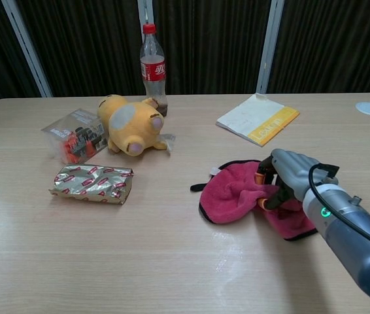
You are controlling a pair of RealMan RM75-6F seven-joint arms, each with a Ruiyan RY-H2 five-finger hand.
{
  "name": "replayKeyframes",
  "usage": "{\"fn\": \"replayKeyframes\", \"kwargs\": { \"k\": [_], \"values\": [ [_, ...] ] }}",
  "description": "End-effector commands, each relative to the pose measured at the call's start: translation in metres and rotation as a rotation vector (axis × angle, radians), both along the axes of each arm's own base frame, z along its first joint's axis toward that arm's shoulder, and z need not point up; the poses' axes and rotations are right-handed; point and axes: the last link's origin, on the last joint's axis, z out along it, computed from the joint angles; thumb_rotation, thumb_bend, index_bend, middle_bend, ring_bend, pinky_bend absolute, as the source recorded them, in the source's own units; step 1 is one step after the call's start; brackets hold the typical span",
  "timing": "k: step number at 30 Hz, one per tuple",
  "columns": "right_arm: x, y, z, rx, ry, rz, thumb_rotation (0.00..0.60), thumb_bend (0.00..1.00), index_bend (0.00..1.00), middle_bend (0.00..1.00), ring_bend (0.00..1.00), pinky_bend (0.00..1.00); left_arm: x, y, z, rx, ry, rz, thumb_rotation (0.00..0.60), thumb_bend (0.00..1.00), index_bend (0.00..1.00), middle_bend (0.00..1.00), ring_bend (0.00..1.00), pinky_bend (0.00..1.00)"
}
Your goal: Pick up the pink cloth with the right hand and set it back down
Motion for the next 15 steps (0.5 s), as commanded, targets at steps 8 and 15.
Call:
{"fn": "replayKeyframes", "kwargs": {
  "k": [8,15],
  "values": [
    [-0.026,-0.012,0.020,-0.046,0.063,-0.050,0.600,0.42,0.70,0.60,0.49,0.72,0.000,0.000,0.000,-0.002,-0.002,0.003,0.600,0.00,0.04,0.00,0.00,0.00],
    [-0.051,-0.016,0.035,-0.078,0.116,-0.091,0.600,0.42,0.70,0.60,0.49,0.72,0.001,-0.001,-0.001,-0.002,-0.004,0.002,0.600,0.00,0.04,0.00,0.00,0.00]
  ]
}}
